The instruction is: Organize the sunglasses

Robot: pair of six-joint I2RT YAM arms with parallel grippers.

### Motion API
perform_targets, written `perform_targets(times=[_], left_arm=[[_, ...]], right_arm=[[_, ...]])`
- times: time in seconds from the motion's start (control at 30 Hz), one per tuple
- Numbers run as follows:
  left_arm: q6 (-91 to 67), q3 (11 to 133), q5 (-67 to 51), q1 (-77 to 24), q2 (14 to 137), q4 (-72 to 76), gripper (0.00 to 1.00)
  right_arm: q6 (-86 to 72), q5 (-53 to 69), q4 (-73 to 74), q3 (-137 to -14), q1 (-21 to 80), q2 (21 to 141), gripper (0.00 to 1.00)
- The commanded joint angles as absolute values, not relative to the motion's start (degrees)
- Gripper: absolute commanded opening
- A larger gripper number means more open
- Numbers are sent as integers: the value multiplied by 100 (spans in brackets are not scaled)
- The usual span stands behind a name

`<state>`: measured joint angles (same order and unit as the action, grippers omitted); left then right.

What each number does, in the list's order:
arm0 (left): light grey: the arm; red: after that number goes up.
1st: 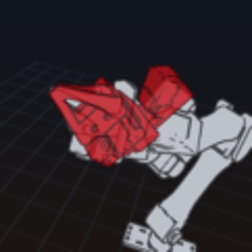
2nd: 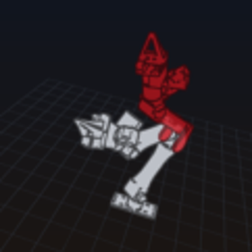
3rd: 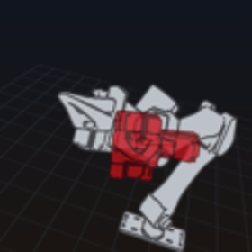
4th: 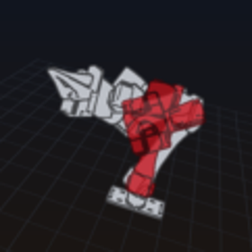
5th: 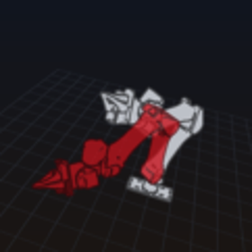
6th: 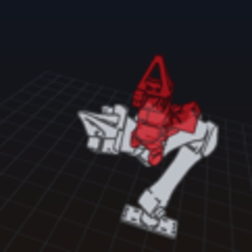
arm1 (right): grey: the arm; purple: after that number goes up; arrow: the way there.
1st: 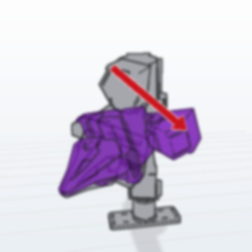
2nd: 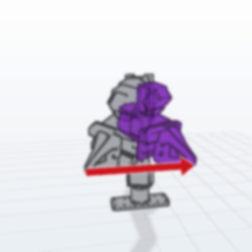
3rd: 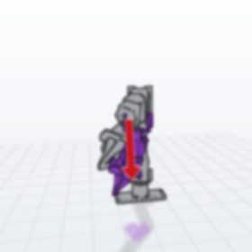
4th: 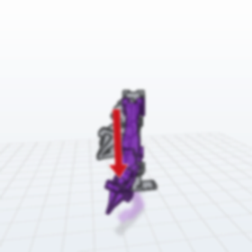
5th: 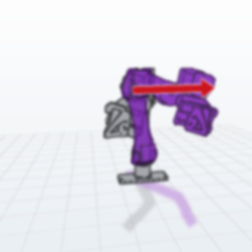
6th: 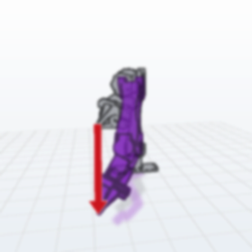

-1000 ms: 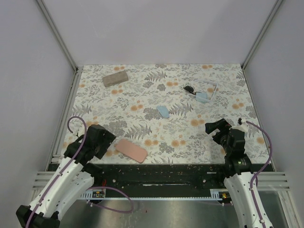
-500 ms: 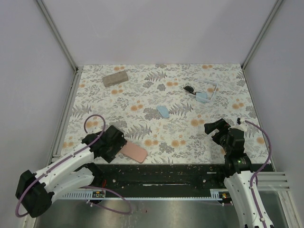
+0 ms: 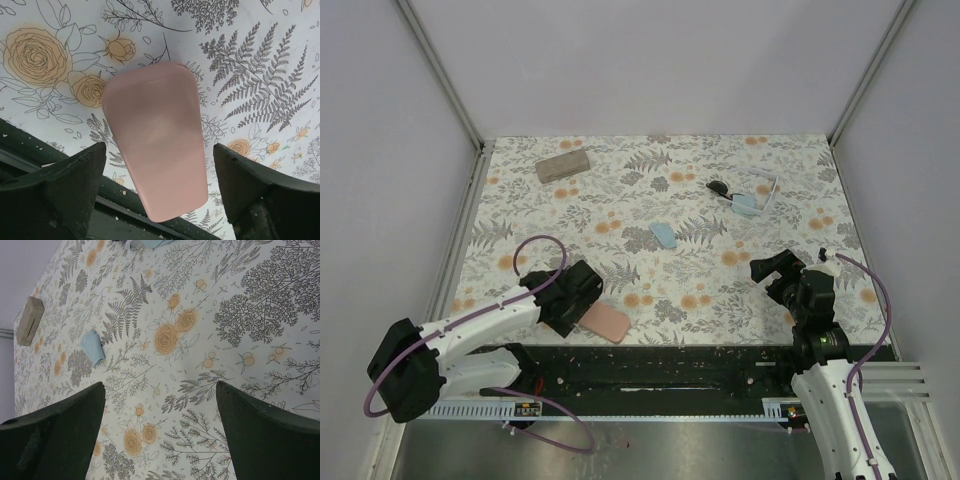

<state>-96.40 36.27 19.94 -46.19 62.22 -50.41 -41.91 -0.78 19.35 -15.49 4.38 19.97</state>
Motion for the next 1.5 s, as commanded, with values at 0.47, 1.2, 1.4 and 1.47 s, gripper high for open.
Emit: perform_targets(times=[0.47,1.2,1.4,1.47], left_arm=[[-10433,3885,2364,-4667,6847,-4939,89],[-8122,4982,2400,-4667,7803,-3859,52],[-7682,5308,2224,-4667,8323,-3525,57],[-7454,5414,2294,-4658,8227,-3516,61]], right_arm=[[-4201,-18,1661,-1652,431,2092,99],[-4184,158,1591,-1644,422,2162,99],[-4114,272,1547,-1635,431,2188,99],[-3991,526,1398,-1626,422,2206,99]])
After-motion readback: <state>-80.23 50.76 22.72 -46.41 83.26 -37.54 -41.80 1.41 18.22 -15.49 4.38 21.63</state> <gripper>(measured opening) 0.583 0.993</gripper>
